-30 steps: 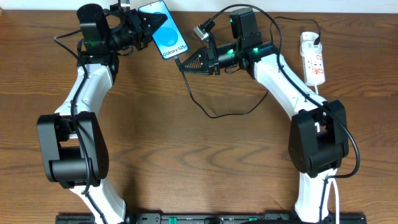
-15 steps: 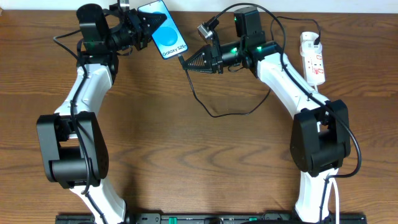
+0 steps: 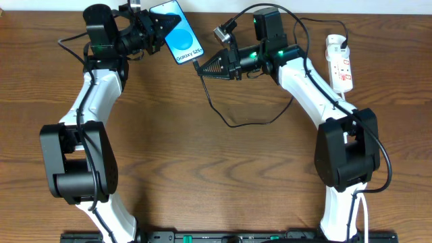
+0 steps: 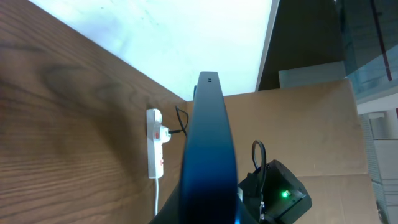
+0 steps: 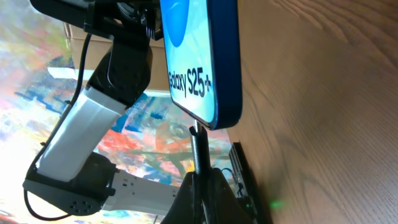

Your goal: Plug charger to phone and switch on socket

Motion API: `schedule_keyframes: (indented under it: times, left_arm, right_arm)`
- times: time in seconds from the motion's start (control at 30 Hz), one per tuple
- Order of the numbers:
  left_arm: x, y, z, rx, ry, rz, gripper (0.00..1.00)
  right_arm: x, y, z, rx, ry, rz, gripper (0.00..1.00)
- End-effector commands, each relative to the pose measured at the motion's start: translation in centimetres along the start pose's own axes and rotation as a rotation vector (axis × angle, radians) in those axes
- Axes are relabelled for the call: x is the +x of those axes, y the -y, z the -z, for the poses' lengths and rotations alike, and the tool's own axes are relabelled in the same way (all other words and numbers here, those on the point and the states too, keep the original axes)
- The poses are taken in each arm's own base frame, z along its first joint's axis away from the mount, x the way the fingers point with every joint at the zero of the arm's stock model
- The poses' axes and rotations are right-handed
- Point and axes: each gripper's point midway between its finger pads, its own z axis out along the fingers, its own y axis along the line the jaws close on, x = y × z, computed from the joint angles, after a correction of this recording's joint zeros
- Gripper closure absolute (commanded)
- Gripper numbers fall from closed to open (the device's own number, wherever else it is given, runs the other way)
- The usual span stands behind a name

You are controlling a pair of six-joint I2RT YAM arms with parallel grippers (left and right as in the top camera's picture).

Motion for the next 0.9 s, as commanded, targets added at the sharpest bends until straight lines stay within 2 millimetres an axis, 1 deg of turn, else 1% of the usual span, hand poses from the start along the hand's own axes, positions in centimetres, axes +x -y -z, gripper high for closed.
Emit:
schedule_keyframes:
  times: [0.0,0.67,0.87]
  left_arm:
    - [0.31,1.21,-0.01,0.022,-0.017,-0.016,0.92]
    - [0.45,1.25,-0.02,0.025,-0.025,-0.015,0.93]
    - [0.45,1.25,-0.02,0.025,-0.025,-0.015,0.93]
  right_arm:
    - [0.22,-0.28,-0.3,-0.009,-0.012,-0.001,0.99]
    - [0.09,-0.12,-0.32,0.001,-0.004,-0.001,0.99]
    - [0.18,-0.08,-0.75,0.007,-0.006,-0.006,0.99]
